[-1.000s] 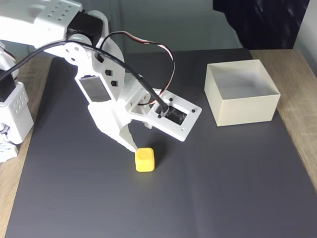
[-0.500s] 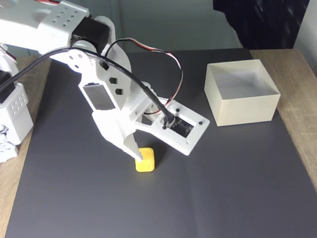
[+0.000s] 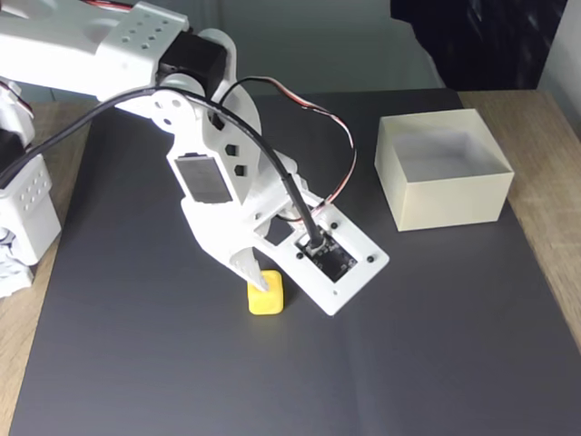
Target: Grasp a cube block and put it in the white box.
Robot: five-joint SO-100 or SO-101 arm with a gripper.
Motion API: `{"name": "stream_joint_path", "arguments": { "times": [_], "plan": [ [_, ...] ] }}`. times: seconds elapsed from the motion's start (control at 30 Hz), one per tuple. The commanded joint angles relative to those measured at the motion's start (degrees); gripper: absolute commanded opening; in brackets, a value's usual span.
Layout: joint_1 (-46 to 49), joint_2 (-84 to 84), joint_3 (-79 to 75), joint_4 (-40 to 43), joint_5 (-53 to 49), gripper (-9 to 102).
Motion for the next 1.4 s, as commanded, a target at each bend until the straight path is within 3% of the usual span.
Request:
{"name": "stream_joint_path", "arguments": {
  "times": [0.0,0.43,1.37],
  "plan": [
    [-1.2,1.6,-0.4,0.4,-1.0,22],
    [-1.9,3.8,7.3,-1.0,-2.3,23],
    [-1.6,5.0,8.4,-6.6,-6.9,21]
  ]
}}
